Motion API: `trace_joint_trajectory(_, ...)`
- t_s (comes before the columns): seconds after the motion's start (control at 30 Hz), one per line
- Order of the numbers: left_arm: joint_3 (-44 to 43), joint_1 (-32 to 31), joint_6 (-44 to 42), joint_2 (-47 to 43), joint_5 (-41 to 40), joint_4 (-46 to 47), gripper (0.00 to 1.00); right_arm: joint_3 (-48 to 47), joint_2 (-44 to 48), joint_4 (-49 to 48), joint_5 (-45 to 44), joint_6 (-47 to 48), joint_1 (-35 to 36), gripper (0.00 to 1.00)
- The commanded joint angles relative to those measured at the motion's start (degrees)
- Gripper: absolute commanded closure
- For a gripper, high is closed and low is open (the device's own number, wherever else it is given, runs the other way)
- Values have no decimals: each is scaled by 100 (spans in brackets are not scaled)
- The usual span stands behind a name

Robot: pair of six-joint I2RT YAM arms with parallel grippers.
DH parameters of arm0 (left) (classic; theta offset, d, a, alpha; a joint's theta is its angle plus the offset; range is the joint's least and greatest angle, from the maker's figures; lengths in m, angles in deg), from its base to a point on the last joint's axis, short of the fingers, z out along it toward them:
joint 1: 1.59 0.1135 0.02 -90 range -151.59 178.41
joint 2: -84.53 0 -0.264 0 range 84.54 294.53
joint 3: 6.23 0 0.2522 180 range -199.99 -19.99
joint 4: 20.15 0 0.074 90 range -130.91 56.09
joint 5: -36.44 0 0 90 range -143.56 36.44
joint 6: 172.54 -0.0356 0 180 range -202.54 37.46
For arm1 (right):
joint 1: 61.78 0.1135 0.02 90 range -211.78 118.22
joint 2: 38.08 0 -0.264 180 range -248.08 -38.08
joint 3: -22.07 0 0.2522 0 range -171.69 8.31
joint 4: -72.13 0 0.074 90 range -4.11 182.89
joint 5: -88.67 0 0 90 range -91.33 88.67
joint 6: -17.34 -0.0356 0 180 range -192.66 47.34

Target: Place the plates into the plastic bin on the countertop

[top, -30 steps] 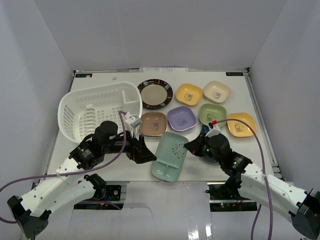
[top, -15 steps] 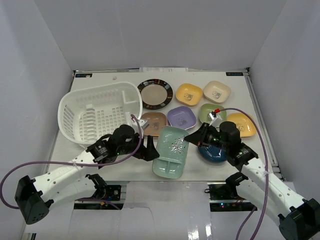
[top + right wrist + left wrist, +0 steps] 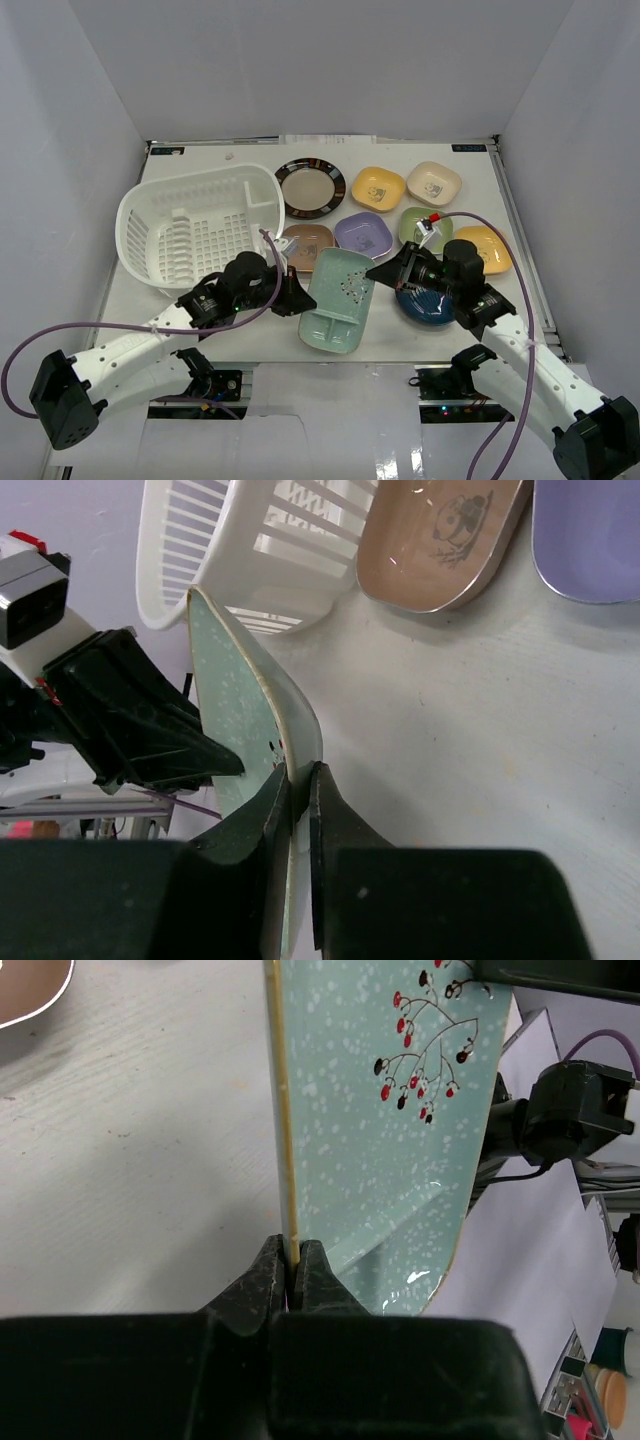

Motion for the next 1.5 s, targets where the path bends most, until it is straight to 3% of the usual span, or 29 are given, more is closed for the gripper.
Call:
trace_joint_trajectory(0.0,-132,-47,62,-152,278,438,100,-101,44,-964,669,-530,25,85)
trace_joint_trajectory(0.03,-211,-38,105,-204,77,360,100,-144,27,-955,704,-477,25,69)
trace_joint_trajectory(0.13,-694,-38,132,-389,-510,45,100,-241,44,-798,635,-302,25,38)
trace_joint_trajectory(0.23,-1336,-29,115,-433,-1056,-237,100,-382,97,-718,608,-187,16,27)
trace_joint_trajectory(0.4,-2338,120,-43,-372,-2067,-878,100,-461,264,-587,573,-47,25,17)
trace_joint_trajectory(0.57,-2813,909,-158,-372,-3061,-1556,100,-444,449,-200,380,208,16,16)
trace_joint_trajectory(0.73,-2945,2526,-228,-118,-2720,-1759,100,-391,536,117,151,577,25,16)
trace_joint_trajectory(1.0,-2691,5503,-140,621,-385,-1189,100,-347,703,749,-68,1052,25,17)
trace_joint_trajectory(1.1,-2480,5972,-245,990,-101,-1083,100,-286,704,767,-122,1149,25,17)
trace_joint_trajectory(1.47,-2401,6017,-939,1860,-91,-1381,100,-162,388,390,-280,1307,25,17)
